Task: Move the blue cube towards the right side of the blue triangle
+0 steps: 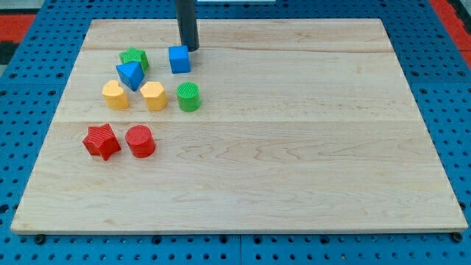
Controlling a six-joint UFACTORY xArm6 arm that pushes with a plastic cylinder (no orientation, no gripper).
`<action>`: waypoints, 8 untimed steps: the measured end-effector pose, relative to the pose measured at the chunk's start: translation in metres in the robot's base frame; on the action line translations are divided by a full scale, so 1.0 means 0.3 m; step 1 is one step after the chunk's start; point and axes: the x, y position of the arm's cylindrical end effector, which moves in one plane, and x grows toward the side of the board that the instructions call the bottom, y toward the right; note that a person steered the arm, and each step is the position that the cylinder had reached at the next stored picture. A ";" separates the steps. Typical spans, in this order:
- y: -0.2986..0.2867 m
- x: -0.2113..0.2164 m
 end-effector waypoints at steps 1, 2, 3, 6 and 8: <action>0.001 0.009; 0.000 0.021; -0.002 0.041; -0.001 0.017; 0.000 0.131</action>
